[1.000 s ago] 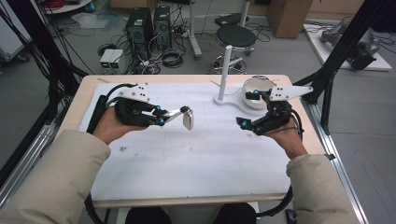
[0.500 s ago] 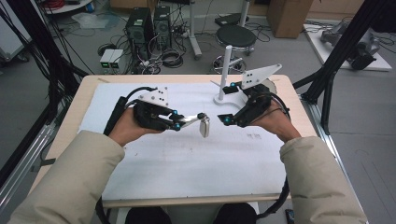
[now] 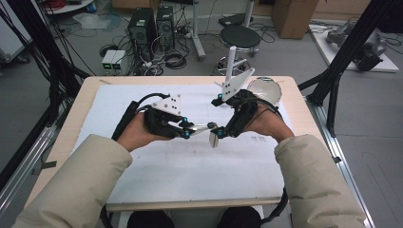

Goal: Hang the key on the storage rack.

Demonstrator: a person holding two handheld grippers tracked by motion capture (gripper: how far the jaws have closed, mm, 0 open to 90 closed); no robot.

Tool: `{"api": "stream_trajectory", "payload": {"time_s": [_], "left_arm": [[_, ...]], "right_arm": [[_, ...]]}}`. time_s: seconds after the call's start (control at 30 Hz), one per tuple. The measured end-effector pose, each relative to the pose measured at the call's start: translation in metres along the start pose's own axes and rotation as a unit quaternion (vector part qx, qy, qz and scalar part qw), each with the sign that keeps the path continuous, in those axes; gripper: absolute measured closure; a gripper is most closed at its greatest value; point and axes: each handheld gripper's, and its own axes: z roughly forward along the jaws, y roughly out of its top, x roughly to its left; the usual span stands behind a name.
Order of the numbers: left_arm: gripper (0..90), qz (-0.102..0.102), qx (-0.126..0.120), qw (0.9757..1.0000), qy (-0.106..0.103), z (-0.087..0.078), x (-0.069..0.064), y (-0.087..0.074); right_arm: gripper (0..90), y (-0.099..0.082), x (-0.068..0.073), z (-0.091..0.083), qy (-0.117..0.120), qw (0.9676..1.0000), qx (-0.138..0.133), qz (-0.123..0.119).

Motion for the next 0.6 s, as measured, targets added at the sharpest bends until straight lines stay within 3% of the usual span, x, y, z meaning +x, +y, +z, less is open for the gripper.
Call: {"api": "stream_trajectory", "payload": {"time_s": [0.1,0.27,0.43,0.6], "left_arm": [[74.7,0.001,0.003,1.0,0.0,0.001,0.0,0.0],[74.7,0.003,0.003,1.0,-0.001,0.001,-0.001,0.0],[74.7,0.002,0.007,1.0,-0.003,0.002,-0.001,0.0],[74.7,0.004,0.011,0.9999,-0.003,0.002,-0.001,0.0]], "right_arm": [[4.4,0.001,0.002,0.006,0.011,0.9997,0.021,-0.006],[7.7,0.002,0.001,0.012,0.015,0.9993,0.034,-0.01],[33.2,0.0,0.001,0.016,0.03,0.998,0.056,0.001],[55.7,0.0,0.001,0.018,0.032,0.997,0.07,-0.006]]}}
